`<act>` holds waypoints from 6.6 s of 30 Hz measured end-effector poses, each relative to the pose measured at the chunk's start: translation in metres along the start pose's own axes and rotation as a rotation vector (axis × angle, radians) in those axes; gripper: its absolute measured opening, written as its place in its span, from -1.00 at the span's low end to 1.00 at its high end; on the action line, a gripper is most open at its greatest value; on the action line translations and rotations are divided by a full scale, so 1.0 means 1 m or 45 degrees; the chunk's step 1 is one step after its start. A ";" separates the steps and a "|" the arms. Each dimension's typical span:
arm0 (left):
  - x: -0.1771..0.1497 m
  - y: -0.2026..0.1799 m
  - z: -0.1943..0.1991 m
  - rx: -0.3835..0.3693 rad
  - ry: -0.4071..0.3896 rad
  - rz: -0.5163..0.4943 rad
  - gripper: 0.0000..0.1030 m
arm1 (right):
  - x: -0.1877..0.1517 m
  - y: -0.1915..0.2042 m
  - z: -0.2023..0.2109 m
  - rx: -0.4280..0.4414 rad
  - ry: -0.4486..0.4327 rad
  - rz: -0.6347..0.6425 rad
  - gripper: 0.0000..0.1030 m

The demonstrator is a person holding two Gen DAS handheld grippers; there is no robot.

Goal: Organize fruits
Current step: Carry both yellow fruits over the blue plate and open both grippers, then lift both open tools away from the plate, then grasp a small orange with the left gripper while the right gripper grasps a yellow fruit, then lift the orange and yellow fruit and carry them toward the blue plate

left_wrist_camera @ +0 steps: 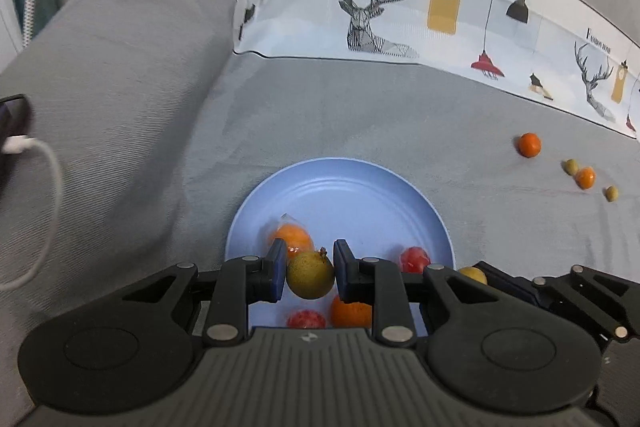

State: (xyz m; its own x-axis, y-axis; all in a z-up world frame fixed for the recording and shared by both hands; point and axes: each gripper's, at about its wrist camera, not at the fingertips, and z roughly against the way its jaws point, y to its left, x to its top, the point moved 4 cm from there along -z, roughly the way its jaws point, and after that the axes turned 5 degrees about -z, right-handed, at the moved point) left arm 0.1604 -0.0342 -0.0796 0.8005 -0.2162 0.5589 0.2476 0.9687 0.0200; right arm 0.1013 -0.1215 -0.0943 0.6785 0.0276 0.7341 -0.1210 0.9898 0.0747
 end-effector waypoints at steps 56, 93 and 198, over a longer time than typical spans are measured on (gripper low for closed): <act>-0.125 -0.013 0.188 0.172 -0.283 0.020 0.99 | -0.072 0.023 0.196 -0.117 -0.208 -0.032 0.99; -0.126 -0.014 0.187 0.164 -0.287 -0.009 1.00 | -0.078 0.020 0.192 -0.091 -0.188 -0.060 0.99; 0.098 -0.258 -0.095 -0.134 -0.036 -0.243 -0.26 | -0.049 -0.442 -0.016 -0.835 -0.275 -0.639 -0.49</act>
State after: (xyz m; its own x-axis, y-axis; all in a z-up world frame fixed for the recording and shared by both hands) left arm 0.2271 -0.3172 -0.1088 0.7184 -0.3892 0.5766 0.4497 0.8922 0.0420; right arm 0.1333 -0.5583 -0.1742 0.3782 -0.3971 0.8362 0.6465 0.7599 0.0685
